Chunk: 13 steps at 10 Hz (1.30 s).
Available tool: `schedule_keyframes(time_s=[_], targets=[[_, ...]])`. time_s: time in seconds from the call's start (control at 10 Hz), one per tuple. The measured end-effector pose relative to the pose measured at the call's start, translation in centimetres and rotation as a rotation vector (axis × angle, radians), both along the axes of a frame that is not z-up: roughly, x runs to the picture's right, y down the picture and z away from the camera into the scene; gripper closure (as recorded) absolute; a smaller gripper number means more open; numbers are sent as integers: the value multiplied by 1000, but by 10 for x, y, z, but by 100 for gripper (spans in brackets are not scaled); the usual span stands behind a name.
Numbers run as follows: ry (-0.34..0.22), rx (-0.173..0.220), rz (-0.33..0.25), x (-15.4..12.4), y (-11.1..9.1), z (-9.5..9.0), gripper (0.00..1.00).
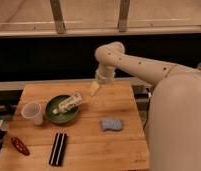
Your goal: Drag the pepper across the table
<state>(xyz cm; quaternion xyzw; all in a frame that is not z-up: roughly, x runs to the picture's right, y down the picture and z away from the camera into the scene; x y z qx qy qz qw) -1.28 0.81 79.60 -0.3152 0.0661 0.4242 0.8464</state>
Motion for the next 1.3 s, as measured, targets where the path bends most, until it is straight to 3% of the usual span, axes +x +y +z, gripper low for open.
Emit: schedule_keyframes(time_s=[0.2,0.4,0.7,0.9,1.1,1.3], targets=[[-78,30,-81,-48,15,-32,20],[-111,39,-117,-69,26,-47,20],[-107,40,-115,-67,26,-47,20],[-133,16,-102,-67,27,-43,20],[-238,-31,-112,-78,32,-41,20],[-313,-15,-161,-105,34,-61,20]])
